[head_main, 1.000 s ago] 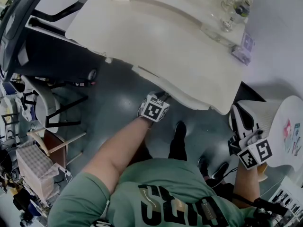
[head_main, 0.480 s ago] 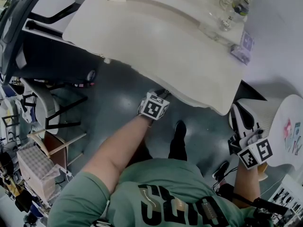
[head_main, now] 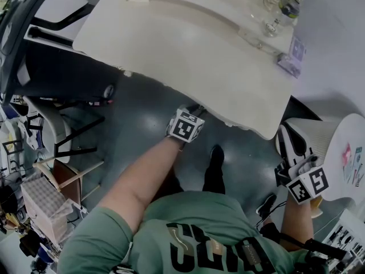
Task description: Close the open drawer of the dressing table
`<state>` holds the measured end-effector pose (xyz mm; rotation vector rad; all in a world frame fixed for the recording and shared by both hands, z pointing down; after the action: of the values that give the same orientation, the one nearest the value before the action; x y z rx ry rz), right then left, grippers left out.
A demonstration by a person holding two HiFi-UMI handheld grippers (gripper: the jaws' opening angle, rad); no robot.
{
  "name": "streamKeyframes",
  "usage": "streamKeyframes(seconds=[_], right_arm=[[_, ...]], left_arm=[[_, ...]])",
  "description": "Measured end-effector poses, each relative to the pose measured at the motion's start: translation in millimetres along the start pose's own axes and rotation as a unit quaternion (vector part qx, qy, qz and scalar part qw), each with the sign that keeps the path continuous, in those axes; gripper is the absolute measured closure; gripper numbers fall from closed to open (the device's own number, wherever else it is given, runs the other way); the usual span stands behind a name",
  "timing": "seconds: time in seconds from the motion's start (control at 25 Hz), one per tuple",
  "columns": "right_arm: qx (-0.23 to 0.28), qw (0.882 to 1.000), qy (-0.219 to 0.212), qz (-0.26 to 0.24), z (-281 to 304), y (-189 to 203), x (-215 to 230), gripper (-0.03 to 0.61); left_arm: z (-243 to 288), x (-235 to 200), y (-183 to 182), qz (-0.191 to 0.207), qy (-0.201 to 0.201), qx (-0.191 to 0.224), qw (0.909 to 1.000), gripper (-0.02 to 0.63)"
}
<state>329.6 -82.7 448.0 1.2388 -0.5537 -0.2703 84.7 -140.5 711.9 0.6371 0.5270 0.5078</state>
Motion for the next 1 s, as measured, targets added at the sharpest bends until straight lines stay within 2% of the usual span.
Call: streamKeyframes(seconds=[0.52,0.84,1.0], right_arm=[[-0.001,1.000,0.005,0.005,3.4,1.9,9.5,0.565],[-0.006,1.000,0.004,0.010,7.0,5.6,11.7,0.565],[-0.005,1.000,0.008,0.011,6.1,4.7,16.0,0.565]], left_arm=[[8.5,-2.5,-7.6,0.007,0.009,0.000,0.9999,0.480],[15.2,-3.6,-9.9,0.034,0.016,-0.013,0.9992,0.480],[18.6,-3.8,-12.6,0.030,0.021,-0.015,0.9992,0.479]])
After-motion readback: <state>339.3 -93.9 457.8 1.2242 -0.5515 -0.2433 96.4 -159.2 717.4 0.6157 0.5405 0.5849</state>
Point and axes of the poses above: the fingertips, and each gripper's own axes: z forward along the fingers, x to its right, y out of its underside, the point moved 6 cm from there along -z, backward along the fingers, and after that the axes turned 9 degrees about x, right-handed, at the moved point
